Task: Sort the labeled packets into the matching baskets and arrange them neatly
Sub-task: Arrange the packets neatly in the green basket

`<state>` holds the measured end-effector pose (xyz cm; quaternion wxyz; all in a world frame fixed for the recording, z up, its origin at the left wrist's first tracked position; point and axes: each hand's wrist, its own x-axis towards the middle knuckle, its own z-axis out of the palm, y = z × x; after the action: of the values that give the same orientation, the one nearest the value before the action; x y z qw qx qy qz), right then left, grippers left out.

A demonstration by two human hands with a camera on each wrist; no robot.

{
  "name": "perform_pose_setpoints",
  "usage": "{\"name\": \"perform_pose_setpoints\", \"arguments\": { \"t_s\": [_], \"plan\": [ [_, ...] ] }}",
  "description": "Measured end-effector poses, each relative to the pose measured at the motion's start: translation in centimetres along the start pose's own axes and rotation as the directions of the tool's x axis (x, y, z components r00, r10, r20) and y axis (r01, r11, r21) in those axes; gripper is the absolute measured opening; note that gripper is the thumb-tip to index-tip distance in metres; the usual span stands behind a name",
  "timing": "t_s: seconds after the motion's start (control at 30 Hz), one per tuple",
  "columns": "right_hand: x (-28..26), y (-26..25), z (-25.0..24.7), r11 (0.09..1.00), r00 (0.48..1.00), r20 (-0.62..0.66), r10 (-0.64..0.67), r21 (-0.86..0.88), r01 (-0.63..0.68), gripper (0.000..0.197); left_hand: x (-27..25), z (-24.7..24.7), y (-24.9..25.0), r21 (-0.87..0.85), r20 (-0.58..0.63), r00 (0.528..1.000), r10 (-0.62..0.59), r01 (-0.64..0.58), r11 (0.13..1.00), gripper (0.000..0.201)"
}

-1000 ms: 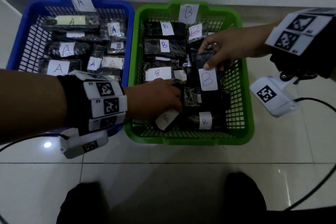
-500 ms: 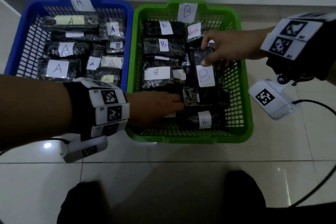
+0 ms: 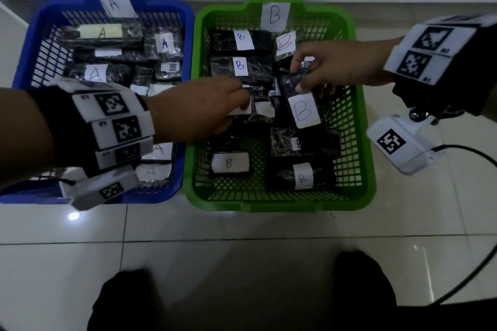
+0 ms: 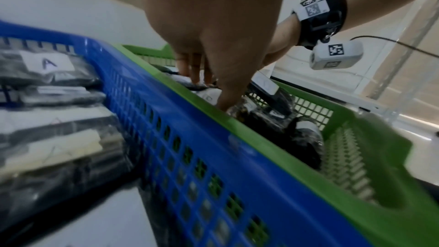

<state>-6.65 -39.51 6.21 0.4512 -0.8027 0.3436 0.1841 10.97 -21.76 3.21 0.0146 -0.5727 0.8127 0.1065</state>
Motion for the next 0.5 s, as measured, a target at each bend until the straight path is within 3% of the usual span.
{"name": "perform_pose_setpoints", "arguments": {
  "t_s": [0.17,0.4,0.5],
  "plan": [
    [0.1,0.0,0.1,1.0,1.0,-0.004,-0.017,0.025,0.017,0.023,0.4,0.1,-1.3,-0.009,0.066,0.984,-0.168,0.169,0.986,0.061],
    [0.2,0.5,0.5,1.0,1.0,-0.029,-0.007,-0.001,0.007,0.025,0.6,0.3,-1.5,0.111,0.139,0.958,-0.249,0.235,0.966,0.079],
    [0.2,0.5,0.6,1.0,0.999,-0.033,-0.01,0.0,0.01,0.025,1.2,-0.4,-1.5,-0.03,0.188,0.943,-0.274,0.285,0.958,0.077]
  ]
}}
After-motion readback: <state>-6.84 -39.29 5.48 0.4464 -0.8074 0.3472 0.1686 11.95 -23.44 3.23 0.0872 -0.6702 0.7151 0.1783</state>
